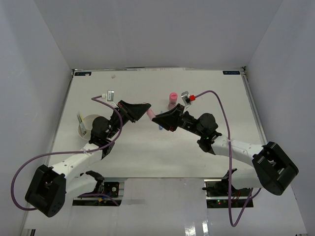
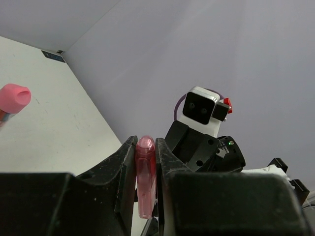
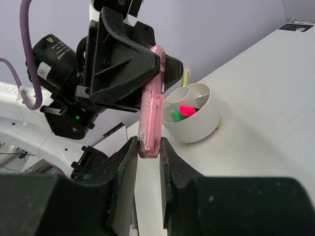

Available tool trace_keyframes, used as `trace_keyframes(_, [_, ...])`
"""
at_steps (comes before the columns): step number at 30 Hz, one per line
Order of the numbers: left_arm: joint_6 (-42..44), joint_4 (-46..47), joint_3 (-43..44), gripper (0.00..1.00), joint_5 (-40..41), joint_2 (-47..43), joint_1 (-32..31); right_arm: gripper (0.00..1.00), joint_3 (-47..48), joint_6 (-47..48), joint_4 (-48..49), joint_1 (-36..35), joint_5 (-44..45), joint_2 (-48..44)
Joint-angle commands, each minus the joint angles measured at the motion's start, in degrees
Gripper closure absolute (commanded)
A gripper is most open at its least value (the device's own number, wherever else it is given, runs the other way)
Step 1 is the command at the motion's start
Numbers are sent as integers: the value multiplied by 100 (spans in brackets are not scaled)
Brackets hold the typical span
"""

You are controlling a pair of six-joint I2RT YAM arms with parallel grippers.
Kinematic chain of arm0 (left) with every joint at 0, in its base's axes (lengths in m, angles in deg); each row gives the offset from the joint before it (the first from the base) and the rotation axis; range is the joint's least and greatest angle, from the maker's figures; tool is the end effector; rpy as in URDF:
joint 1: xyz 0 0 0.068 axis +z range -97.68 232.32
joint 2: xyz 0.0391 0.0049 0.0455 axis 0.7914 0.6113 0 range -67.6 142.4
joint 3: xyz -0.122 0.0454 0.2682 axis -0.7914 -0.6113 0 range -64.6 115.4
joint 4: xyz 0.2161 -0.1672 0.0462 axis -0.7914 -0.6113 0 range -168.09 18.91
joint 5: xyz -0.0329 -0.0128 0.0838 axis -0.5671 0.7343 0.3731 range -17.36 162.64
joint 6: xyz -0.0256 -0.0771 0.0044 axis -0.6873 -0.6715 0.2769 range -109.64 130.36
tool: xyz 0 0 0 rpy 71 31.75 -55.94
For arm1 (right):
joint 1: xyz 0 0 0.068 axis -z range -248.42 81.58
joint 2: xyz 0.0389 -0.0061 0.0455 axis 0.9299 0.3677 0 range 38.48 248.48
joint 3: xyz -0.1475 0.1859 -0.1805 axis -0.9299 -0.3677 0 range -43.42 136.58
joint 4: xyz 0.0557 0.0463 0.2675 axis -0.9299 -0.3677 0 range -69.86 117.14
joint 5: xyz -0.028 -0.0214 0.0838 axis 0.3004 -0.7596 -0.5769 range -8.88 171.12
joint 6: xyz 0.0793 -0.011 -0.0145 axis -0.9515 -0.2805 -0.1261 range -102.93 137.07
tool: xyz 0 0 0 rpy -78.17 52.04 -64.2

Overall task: Sort the stationery into containers
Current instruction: Close the pen cap on the pen.

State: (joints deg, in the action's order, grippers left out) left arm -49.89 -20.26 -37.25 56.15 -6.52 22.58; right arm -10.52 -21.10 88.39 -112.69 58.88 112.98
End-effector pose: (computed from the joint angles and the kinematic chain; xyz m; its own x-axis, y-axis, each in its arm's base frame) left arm 0.2211 -0.1493 0.3138 -0.4907 -0.6785 -0.5467 0.5746 0.2197 -0.7884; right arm 0.2027 0.2349 0.3111 -0.3677 0.4405 -0.8190 -0.8574 0.1804 0.4820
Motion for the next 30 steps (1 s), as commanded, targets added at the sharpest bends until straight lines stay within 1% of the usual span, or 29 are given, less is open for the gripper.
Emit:
trace_keyframes(1, [197, 15, -20, 78, -292, -113, 21, 92, 128, 187, 54, 15, -9, -207])
trace_keyframes(2, [233, -107, -28, 73, -328, -149, 21, 92, 128, 231, -16, 24, 9, -251])
trace_keyframes(3, [302, -152, -37, 64, -355, -175, 21, 92, 137, 310, -104, 15, 53, -339])
trace_keyframes(5, [417, -397, -46, 57, -381, -307, 21, 92, 128, 398, -333, 33, 97, -444])
trace_keyframes(6, [548, -511, -46, 52, -364, -359, 21, 92, 111, 442, -377, 24, 114, -471])
trace_keyframes(8, [698, -898, 6, 48, -294, -509, 21, 92, 41, 477, -395, 33, 123, -524])
trace_keyframes(9, [838, -1021, 24, 43, -293, -553, 21, 92, 14, 495, -404, 33, 123, -524])
trace_keyframes(12, [1041, -1469, 147, 40, -267, -667, 21, 92, -47, 513, -404, 50, 123, -533])
trace_keyframes(15, [1374, -1979, 366, 39, -206, -764, 38, 92, -65, 513, -439, 68, 18, -524])
trace_keyframes(19, [2051, -2768, 788, 39, -293, -913, 82, 92, -91, 618, -825, 243, -122, -603])
trace_keyframes(20, [2383, -2893, 885, 39, -345, -931, 82, 92, -109, 635, -1034, 296, -245, -655])
trace_keyframes(21, [2551, -3016, 1086, 38, -468, -940, 91, 92, -126, 644, -1132, 357, -315, -691])
trace_keyframes(22, [2718, -3331, 1184, 38, -513, -940, 100, 92, -135, 662, -1229, 497, -412, -726])
trace_keyframes(23, [3016, -3464, 1280, 37, -583, -940, 108, 92, -118, 723, -1352, 568, -622, -779])
trace_keyframes(24, [3167, -3587, 1360, 37, -696, -914, 126, 92, -92, 776, -1692, 647, -737, -805])
trace_keyframes(25, [3308, -3850, 1500, 37, -863, -905, 135, 92, -4, 855, -1878, 787, -895, -823])
trace_keyframes(27, [3686, -4045, 1606, 37, -1179, -861, 161, 92, 49, 1039, -2282, 911, -1264, -919])
trace_keyframes(28, [3774, -4307, 1746, 36, -1442, -774, 179, 92, 58, 1083, -2354, 1051, -1396, -963])
trace_keyframes(30, [4046, -4519, 1852, 36, -1768, -668, 205, 92, 58, 1259, -2495, 1148, -1721, -1130])
